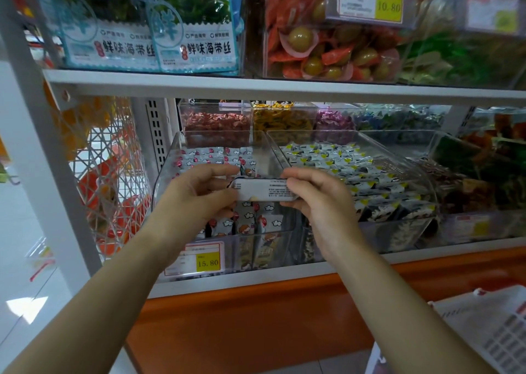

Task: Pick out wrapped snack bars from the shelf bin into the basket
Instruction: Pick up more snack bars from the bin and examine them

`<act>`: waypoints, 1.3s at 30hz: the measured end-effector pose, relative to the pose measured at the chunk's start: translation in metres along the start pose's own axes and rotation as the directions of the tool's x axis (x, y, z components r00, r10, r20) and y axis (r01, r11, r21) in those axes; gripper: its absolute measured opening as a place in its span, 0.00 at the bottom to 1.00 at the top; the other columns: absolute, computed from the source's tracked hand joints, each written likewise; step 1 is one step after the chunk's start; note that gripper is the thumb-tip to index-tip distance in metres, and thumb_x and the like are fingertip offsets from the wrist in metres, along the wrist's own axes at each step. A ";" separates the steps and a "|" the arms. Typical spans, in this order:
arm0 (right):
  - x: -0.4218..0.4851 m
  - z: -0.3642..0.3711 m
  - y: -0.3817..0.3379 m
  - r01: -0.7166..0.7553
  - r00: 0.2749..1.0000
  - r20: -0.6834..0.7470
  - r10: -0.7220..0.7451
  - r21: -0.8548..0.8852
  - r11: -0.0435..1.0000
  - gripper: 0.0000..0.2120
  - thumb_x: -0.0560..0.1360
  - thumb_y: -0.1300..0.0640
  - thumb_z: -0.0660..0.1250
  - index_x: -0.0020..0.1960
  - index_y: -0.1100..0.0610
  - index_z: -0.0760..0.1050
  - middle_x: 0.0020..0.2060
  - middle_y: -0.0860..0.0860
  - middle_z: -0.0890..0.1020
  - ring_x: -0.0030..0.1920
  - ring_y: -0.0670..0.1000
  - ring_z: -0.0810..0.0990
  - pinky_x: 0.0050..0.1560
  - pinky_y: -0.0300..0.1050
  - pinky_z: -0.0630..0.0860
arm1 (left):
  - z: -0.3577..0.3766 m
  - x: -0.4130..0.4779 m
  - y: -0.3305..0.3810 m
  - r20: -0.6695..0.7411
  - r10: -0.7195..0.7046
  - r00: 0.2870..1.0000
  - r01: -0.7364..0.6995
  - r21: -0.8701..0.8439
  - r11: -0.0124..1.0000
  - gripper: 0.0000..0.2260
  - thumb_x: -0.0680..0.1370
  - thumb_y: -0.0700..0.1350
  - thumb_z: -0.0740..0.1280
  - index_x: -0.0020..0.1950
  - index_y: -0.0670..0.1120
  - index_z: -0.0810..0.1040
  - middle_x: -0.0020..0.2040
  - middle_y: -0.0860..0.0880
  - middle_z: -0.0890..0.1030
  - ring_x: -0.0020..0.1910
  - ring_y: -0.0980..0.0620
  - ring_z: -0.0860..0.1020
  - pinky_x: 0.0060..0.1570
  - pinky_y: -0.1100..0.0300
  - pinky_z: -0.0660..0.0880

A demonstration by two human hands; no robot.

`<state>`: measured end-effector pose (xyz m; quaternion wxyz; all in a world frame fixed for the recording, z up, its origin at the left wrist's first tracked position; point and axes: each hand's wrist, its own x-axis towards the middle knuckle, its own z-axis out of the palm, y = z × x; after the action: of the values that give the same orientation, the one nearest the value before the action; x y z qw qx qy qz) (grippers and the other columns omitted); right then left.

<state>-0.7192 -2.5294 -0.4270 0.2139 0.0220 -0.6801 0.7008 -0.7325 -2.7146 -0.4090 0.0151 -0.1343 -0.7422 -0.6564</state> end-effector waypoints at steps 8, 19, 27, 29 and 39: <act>-0.006 0.003 -0.005 0.023 1.000 -0.002 -0.023 -0.011 1.000 0.12 0.73 0.64 0.68 0.32 0.56 0.79 0.33 0.51 0.80 0.37 0.50 0.80 0.32 0.40 0.78 | 0.004 -0.003 0.004 -0.016 0.018 1.000 -0.017 0.085 0.996 0.06 0.76 0.40 0.66 0.45 0.45 0.82 0.42 0.45 0.81 0.33 0.55 0.77 0.38 0.59 0.79; -0.001 -0.002 -0.009 -0.021 0.999 0.051 0.019 0.034 0.999 0.16 0.75 0.57 0.66 0.30 0.50 0.82 0.32 0.46 0.83 0.37 0.46 0.82 0.36 0.42 0.80 | 0.005 0.000 -0.001 0.066 -0.042 0.997 0.053 -0.168 0.984 0.10 0.77 0.41 0.64 0.38 0.45 0.81 0.43 0.48 0.83 0.39 0.54 0.80 0.36 0.66 0.77; -0.002 -0.005 -0.007 0.075 0.997 -0.005 -0.076 -0.090 0.993 0.08 0.74 0.60 0.69 0.36 0.53 0.81 0.36 0.52 0.83 0.40 0.53 0.82 0.41 0.51 0.80 | 0.003 -0.006 0.005 0.103 0.026 0.994 -0.032 0.052 0.998 0.10 0.75 0.42 0.67 0.53 0.53 0.80 0.48 0.45 0.82 0.46 0.44 0.79 0.50 0.46 0.76; -0.003 -0.007 -0.007 0.096 0.995 0.002 -0.096 -0.141 0.985 0.09 0.74 0.57 0.69 0.35 0.51 0.81 0.36 0.50 0.83 0.42 0.53 0.82 0.48 0.58 0.79 | 0.006 -0.007 0.008 0.115 0.033 0.993 -0.044 0.089 0.995 0.11 0.75 0.43 0.67 0.53 0.56 0.81 0.47 0.45 0.82 0.44 0.42 0.78 0.47 0.46 0.75; -0.008 -0.001 -0.012 0.100 0.976 0.203 -0.073 -0.127 0.987 0.04 0.71 0.63 0.70 0.42 0.55 0.80 0.35 0.44 0.80 0.36 0.41 0.80 0.35 0.31 0.74 | 0.015 -0.007 0.006 -0.031 0.142 0.989 -0.134 0.189 0.973 0.08 0.77 0.44 0.64 0.41 0.49 0.81 0.33 0.53 0.80 0.28 0.62 0.74 0.26 0.70 0.70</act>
<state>-0.7076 -2.5307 -0.4187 0.1768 0.1066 -0.7428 0.6369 -0.7224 -2.7007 -0.4064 0.0897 -0.1689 -0.7888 -0.5841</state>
